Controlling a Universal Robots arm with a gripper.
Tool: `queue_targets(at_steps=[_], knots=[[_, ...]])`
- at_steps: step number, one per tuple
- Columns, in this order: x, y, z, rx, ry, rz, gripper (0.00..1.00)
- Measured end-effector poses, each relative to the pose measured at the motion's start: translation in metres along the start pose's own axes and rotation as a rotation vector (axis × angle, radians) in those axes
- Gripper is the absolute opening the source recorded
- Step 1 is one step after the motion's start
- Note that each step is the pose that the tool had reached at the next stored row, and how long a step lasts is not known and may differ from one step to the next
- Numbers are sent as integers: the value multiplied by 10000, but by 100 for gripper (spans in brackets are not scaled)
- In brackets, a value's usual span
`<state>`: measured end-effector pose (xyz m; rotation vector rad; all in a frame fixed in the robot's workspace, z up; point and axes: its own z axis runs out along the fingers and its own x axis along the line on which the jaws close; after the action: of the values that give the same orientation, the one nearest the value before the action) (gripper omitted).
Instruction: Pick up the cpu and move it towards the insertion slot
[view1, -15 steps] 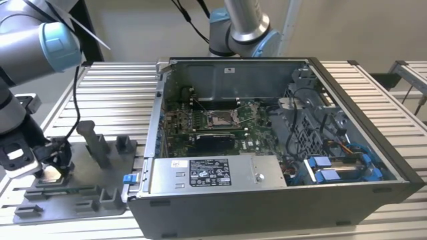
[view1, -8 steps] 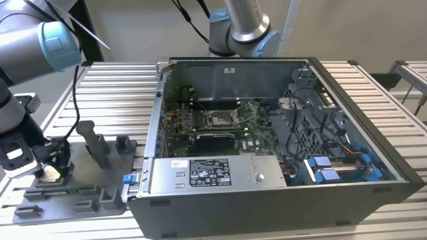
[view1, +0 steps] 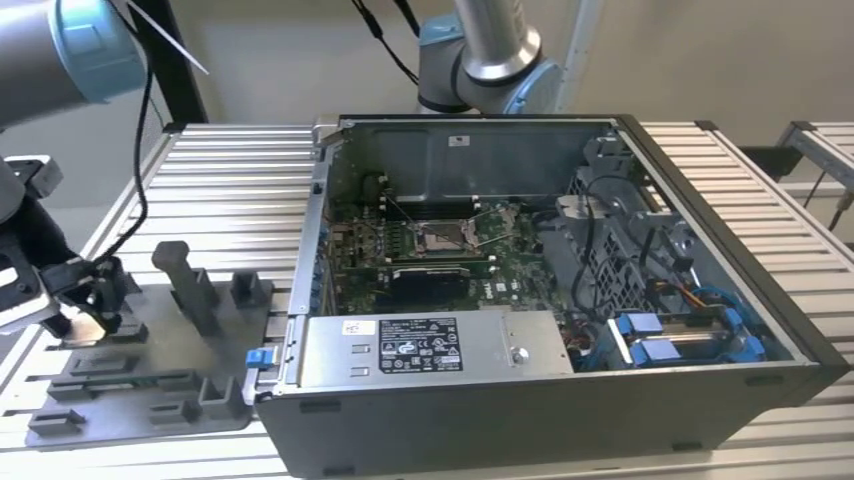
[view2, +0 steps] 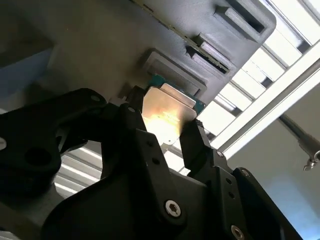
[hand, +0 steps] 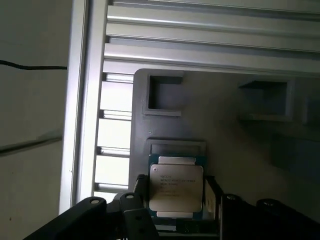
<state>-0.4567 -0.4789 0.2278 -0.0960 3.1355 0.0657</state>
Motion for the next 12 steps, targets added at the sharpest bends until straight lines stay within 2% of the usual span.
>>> queue_targets(at_steps=[12], knots=[[-3, 23, -545, 1, 1, 0, 0]])
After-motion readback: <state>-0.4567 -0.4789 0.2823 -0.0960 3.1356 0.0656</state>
